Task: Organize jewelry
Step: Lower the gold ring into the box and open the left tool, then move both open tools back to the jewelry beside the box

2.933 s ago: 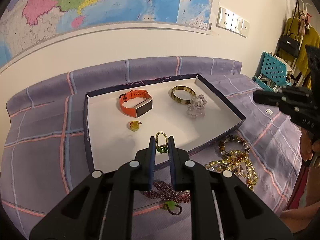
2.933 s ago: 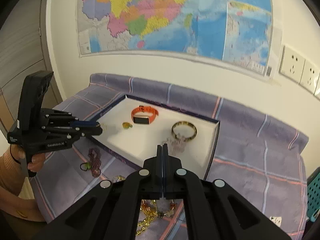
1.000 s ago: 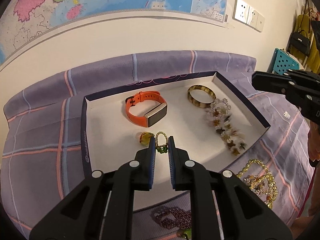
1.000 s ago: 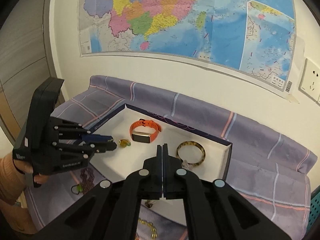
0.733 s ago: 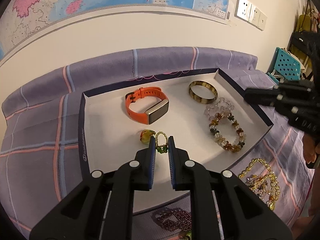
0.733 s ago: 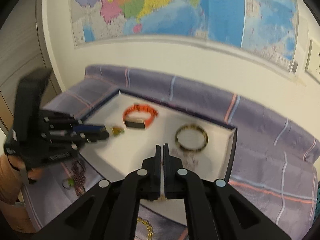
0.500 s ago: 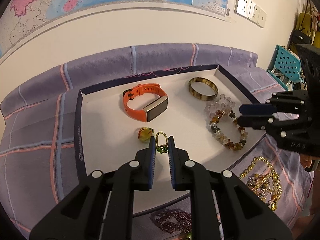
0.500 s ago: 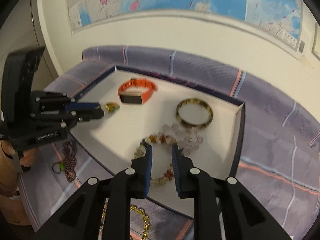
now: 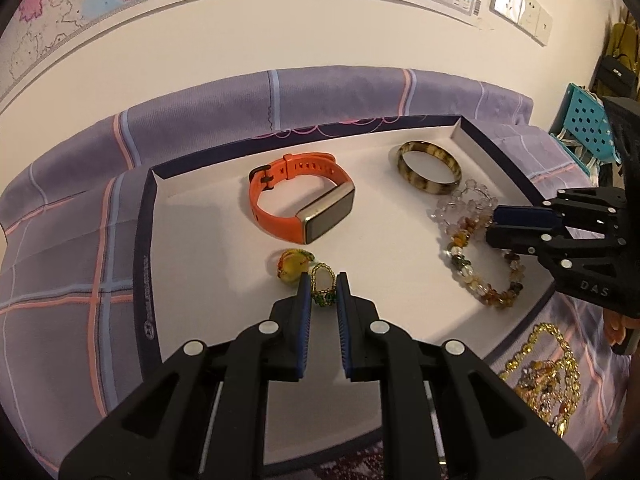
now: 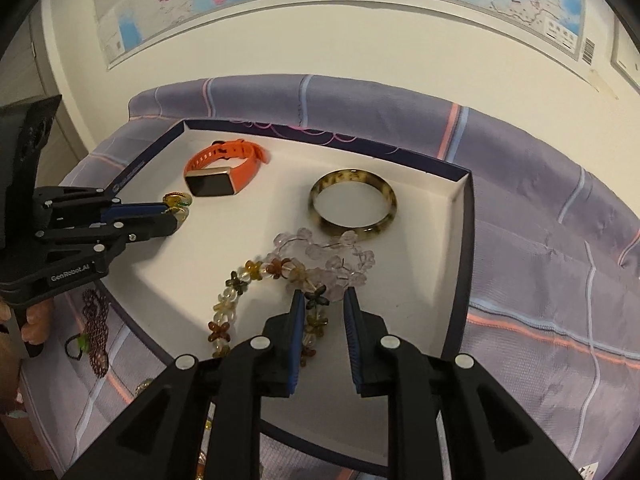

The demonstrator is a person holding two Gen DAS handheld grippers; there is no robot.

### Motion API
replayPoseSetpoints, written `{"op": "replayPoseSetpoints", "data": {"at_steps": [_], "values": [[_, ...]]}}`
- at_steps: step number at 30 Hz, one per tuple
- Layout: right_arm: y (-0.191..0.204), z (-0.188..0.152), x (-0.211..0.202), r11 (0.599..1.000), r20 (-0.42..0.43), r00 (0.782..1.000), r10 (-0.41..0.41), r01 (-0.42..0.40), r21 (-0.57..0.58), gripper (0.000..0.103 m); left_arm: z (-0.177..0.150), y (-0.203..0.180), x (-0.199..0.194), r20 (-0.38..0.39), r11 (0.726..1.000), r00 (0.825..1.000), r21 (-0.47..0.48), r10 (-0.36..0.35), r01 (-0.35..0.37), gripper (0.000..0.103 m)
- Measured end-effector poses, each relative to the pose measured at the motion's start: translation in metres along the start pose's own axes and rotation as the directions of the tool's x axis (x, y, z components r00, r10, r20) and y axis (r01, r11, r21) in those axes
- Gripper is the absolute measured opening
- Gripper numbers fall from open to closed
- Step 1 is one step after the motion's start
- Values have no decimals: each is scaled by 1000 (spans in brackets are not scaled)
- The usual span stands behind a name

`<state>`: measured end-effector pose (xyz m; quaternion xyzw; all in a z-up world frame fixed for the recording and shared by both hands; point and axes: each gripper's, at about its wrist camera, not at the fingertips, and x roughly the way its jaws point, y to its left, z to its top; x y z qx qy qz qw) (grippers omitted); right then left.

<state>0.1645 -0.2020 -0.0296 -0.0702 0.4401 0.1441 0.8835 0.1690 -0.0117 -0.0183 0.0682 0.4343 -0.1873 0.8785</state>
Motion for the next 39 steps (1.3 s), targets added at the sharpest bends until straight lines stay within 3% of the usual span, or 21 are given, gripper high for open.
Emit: {"op": "replayPoseSetpoints", "data": {"at_steps": [4, 8, 11, 13, 14, 24, 28, 33, 39], "values": [[1, -1, -4, 1000, 15, 1000, -1, 1, 0, 20, 4, 0, 3, -2, 1000, 1000, -3, 10, -10, 17], [6, -4, -8, 1000, 12, 1000, 7, -7, -20, 31, 5, -3, 3, 13, 1000, 1000, 4, 9, -9, 21], [8, -6, -4, 999, -3, 1000, -4, 4, -33, 31, 4, -2, -5, 32, 1000, 999, 4, 5, -5, 22], [7, -6, -1, 1000, -12, 1000, -9, 8, -28, 25, 4, -1, -11, 47, 1000, 999, -1, 2, -2, 23], [6, -6, -1, 1000, -9, 1000, -1, 1, -27, 11, 4, -1, -15, 55, 1000, 998, -2, 3, -3, 25], [5, 9, -15, 998, 75, 996, -48, 50, -23, 9, -6, 1, -46, 123, 1000, 992, -10, 11, -10, 31], [1, 13, -8, 998, 70, 995, -64, 65, -8, 8, -15, 5, -56, 131, 1000, 991, -17, 10, -8, 32], [-4, 7, -9, 996, 78, 993, -88, 86, 26, 28, -26, 6, -67, 142, 1000, 990, -13, 16, -14, 34], [-4, -9, -42, 999, 145, 989, -43, 39, 31, 32, -45, 7, -83, 150, 1000, 989, -2, 13, -13, 34]]}}
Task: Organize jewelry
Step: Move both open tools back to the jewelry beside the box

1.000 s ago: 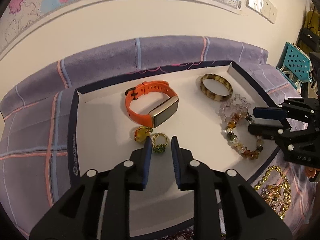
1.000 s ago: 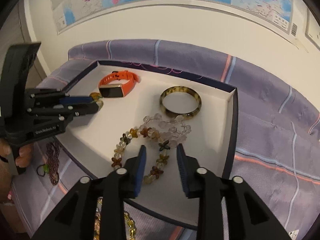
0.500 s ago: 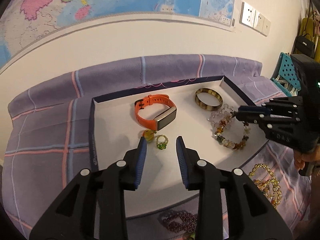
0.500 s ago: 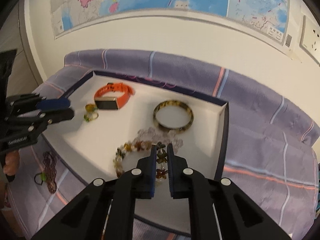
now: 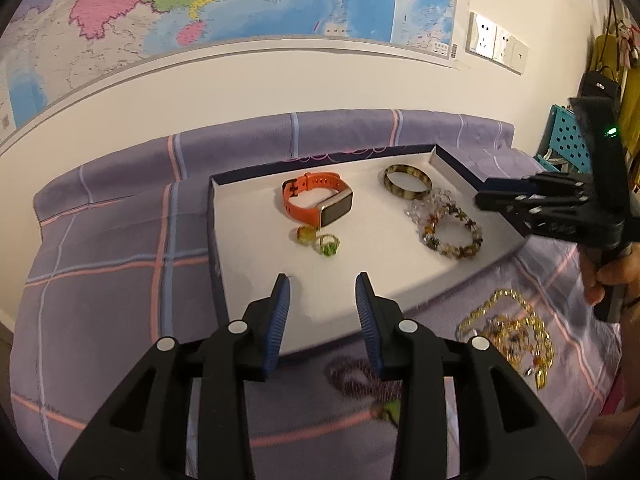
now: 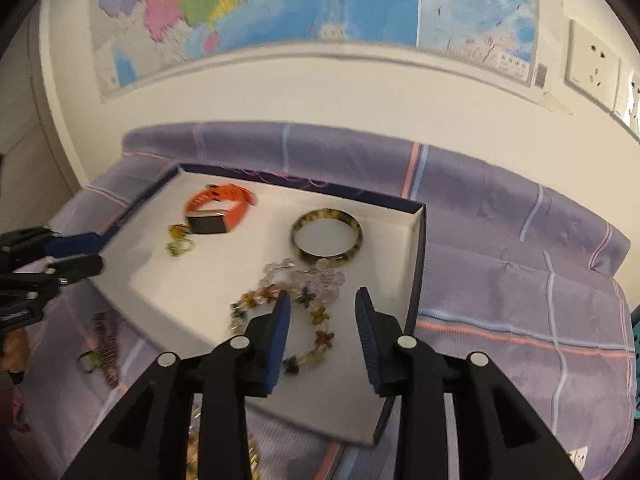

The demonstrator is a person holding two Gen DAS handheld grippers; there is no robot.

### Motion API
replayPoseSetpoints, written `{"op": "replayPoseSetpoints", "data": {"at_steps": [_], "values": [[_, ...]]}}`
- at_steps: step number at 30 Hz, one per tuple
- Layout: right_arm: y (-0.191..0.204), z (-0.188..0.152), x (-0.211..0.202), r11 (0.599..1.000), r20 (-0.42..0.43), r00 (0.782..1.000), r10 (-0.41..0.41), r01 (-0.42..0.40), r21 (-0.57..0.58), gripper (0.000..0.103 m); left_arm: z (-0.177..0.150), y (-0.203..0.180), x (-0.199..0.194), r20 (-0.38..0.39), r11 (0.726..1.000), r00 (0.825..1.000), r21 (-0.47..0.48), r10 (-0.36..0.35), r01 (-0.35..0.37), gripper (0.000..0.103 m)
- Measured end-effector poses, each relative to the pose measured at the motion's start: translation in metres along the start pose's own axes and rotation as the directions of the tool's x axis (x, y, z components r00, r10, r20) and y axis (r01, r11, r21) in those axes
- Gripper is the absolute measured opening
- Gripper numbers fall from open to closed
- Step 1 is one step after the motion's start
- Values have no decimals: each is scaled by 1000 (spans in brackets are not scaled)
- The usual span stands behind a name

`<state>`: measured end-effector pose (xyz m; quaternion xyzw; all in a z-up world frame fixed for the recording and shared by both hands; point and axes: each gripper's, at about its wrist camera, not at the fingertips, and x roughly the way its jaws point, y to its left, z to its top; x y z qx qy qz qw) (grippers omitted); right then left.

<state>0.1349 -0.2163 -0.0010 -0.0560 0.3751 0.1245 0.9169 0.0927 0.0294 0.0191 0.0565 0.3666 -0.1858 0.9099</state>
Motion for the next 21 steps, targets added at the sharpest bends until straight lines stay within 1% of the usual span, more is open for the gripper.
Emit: {"op": "replayPoseSetpoints", "data": {"at_steps": [1, 3, 7, 14, 17, 20, 21], "values": [[2, -3, -8, 1000, 10, 1000, 20, -20, -7, 33, -3, 0, -4, 1, 1000, 1000, 3, -1, 1, 34], [7, -10, -22, 999, 25, 999, 43, -42, -21, 38, -11, -2, -10, -1, 1000, 1000, 10, -8, 8, 35], [20, -29, -40, 995, 19, 997, 77, -76, -59, 39, -23, -10, -17, -10, 999, 1000, 37, -12, 12, 36], [44, -67, -48, 986, -55, 992, 115, -121, -114, 39, -45, -28, -21, -38, 998, 999, 57, -39, 41, 37], [51, -78, -46, 984, -85, 989, 118, -129, -127, 35, -53, -33, -20, -51, 997, 997, 56, -50, 53, 37], [56, -85, -43, 980, -109, 985, 134, -148, -132, 28, -58, -35, -21, -58, 997, 997, 49, -60, 63, 37], [57, -87, -42, 980, -112, 985, 133, -148, -134, 27, -60, -36, -21, -61, 997, 996, 46, -63, 66, 37]]}}
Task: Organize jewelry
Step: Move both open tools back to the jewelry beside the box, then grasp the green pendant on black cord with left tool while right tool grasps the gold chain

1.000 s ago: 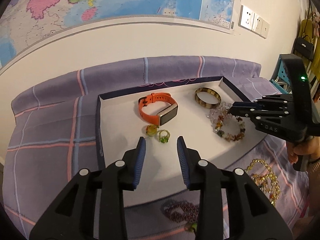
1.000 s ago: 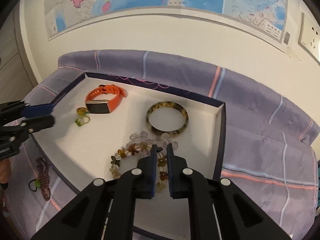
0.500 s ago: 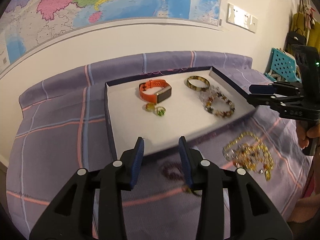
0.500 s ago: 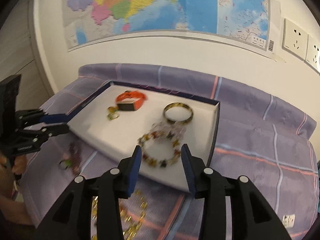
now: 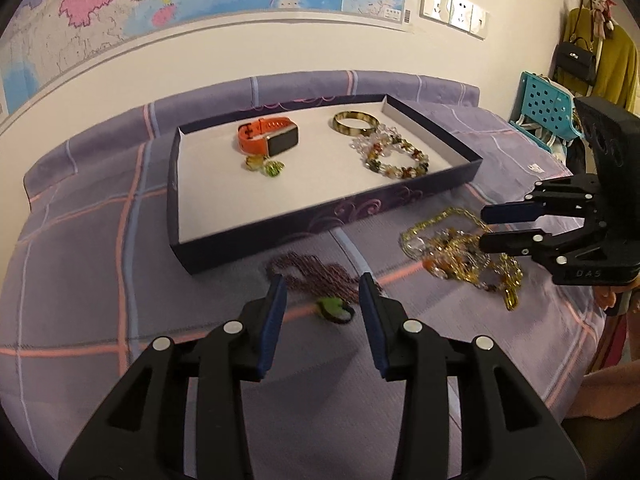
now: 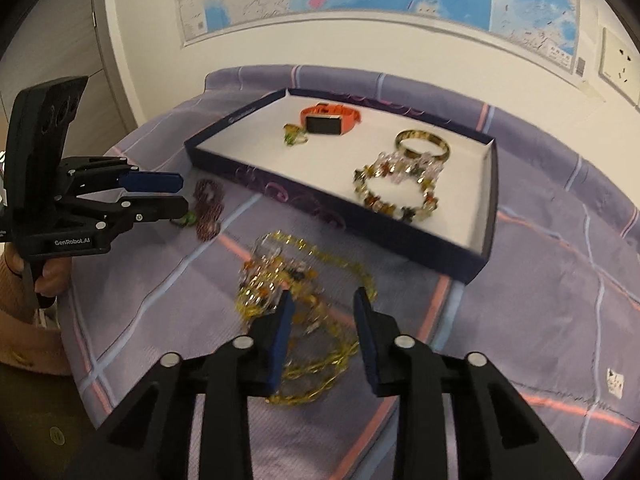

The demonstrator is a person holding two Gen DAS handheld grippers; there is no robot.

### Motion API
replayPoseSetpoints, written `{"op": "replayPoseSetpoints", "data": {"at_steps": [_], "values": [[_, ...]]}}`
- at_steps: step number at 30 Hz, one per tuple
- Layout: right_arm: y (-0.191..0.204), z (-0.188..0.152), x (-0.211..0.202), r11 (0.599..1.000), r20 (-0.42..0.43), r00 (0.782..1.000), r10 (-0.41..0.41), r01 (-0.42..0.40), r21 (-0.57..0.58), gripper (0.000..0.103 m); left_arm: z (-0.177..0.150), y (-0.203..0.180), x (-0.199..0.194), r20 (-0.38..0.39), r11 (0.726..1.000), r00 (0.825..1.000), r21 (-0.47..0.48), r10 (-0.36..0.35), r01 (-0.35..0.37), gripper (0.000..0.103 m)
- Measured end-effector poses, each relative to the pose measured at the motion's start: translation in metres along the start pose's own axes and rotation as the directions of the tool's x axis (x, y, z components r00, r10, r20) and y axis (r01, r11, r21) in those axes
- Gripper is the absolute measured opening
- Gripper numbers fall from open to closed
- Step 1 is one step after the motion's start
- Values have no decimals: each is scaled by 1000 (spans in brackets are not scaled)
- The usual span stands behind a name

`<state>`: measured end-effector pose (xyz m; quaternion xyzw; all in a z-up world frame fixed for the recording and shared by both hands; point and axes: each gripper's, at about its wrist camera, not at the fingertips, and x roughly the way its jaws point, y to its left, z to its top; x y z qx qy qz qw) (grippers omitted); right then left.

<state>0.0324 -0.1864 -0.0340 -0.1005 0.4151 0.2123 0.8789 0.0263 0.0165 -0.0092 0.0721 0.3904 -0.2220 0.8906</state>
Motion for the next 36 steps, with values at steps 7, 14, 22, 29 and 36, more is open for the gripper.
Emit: {"op": "replayPoseSetpoints", "data": {"at_steps": [7, 14, 22, 29, 36], "values": [[-1, -3, 7, 1000, -13, 1000, 29, -29, 11, 11, -5, 0, 1, -10, 1000, 1000, -14, -3, 2, 37], [-3, -3, -1, 998, 0, 999, 50, -50, 42, 3, -6, 1, 0, -8, 1000, 1000, -25, -7, 7, 37], [-16, 8, -48, 990, 144, 987, 69, -85, 111, 3, -6, 1, 0, -11, 1000, 1000, -22, -8, 7, 37], [-19, 25, -85, 991, 253, 967, 40, -70, 112, 3, -6, -1, 0, -11, 1000, 1000, -16, -11, 11, 37], [-30, 44, -119, 991, 357, 934, -16, -33, 130, 3, -8, -2, 0, -17, 1000, 1000, -16, -12, 12, 37]]}}
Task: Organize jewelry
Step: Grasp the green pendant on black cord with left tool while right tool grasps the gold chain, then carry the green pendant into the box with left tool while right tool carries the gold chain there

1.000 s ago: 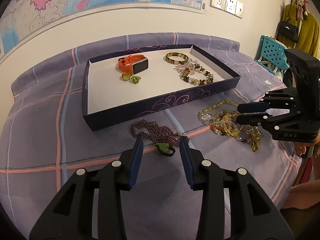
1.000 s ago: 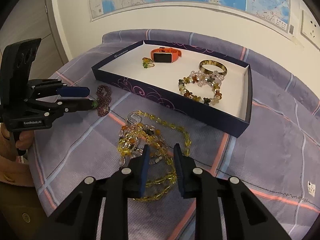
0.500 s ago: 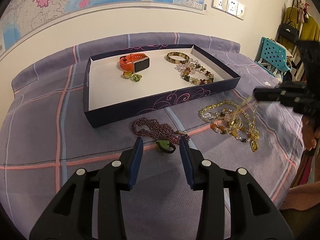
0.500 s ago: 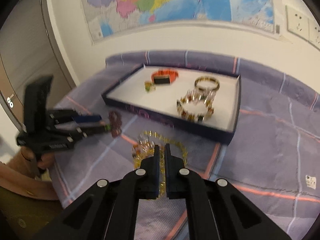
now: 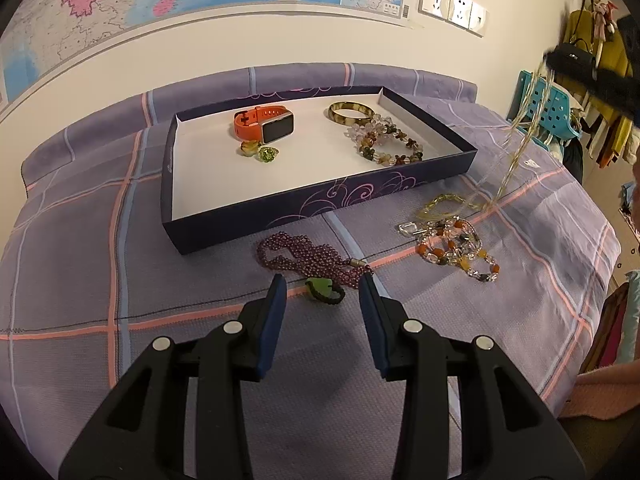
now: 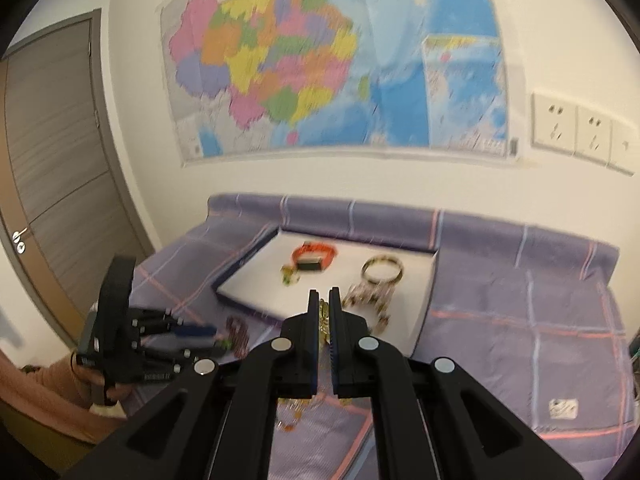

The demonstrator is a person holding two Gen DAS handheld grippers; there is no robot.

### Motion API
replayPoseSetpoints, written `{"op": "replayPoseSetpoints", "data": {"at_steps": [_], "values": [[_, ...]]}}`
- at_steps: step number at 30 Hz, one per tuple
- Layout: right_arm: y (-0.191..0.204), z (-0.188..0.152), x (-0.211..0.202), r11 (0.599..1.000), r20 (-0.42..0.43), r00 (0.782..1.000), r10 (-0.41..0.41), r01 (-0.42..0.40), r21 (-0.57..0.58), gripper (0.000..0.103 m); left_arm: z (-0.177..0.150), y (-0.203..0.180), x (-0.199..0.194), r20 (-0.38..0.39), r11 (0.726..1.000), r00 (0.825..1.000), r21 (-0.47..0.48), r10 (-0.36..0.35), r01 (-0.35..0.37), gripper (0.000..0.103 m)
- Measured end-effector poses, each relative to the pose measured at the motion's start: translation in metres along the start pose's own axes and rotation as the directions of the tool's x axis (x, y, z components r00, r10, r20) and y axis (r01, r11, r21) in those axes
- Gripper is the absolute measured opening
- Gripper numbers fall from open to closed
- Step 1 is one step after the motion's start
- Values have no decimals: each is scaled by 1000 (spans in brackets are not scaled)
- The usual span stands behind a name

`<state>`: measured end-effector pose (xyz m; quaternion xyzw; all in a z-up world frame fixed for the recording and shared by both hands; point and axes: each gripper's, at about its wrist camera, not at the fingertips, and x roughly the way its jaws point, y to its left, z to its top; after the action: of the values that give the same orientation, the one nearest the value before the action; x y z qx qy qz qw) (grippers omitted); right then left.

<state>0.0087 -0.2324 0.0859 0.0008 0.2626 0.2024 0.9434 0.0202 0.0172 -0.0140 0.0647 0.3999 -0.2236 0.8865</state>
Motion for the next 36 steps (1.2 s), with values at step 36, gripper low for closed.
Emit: {"op": "replayPoseSetpoints", "data": {"at_steps": [36], "values": [[-3, 25, 1, 1000, 53, 998, -24, 25, -15, 3, 19, 2, -11, 16, 1000, 1000, -6, -27, 27, 22]]}}
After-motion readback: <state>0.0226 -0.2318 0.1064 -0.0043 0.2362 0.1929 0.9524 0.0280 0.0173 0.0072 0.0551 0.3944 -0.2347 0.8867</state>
